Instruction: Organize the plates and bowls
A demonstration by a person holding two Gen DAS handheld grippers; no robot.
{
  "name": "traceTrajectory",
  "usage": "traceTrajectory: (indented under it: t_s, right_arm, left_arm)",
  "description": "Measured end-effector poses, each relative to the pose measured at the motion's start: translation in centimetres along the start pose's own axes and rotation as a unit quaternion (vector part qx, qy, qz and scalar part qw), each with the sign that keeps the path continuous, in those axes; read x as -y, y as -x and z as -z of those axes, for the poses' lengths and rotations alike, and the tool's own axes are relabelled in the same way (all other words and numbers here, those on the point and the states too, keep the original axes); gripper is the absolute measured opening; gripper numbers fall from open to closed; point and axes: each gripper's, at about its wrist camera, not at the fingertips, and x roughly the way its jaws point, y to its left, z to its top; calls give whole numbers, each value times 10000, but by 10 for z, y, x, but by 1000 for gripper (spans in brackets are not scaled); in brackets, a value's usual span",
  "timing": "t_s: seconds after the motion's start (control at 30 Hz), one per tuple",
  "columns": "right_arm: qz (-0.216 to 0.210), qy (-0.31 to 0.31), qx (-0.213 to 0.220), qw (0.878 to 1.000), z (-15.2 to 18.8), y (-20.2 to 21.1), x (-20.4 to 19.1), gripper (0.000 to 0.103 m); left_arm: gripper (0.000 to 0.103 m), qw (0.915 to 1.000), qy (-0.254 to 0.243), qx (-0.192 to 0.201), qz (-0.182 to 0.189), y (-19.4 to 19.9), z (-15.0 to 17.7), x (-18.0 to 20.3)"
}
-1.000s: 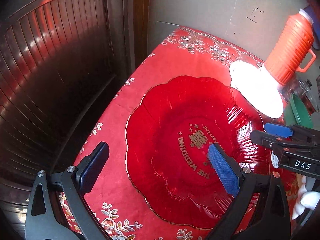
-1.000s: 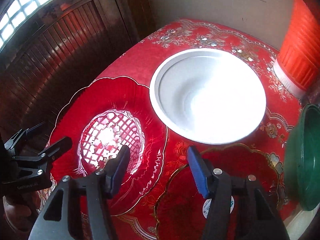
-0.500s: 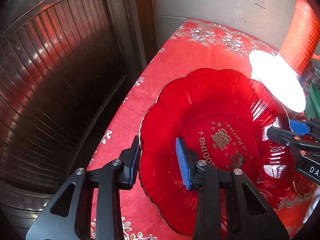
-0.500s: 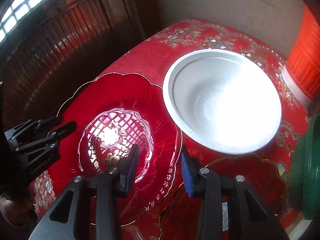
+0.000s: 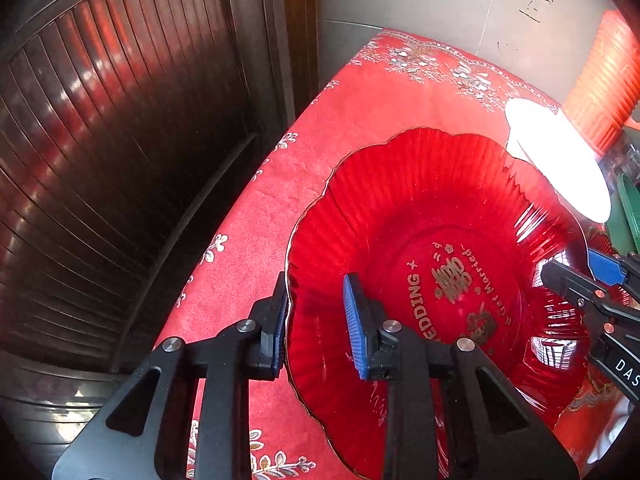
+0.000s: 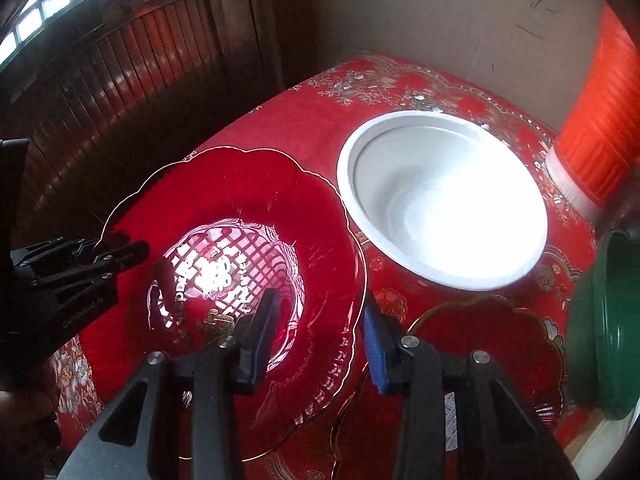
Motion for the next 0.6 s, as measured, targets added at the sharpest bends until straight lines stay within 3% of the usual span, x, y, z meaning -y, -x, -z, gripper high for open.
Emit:
traceTrajectory:
  t_s: [0.6]
  right_arm:
    - [-247,90,234,9994,34,50,-33,43]
  left_arm:
    - [25,9997,120,126,167,57,44,-33]
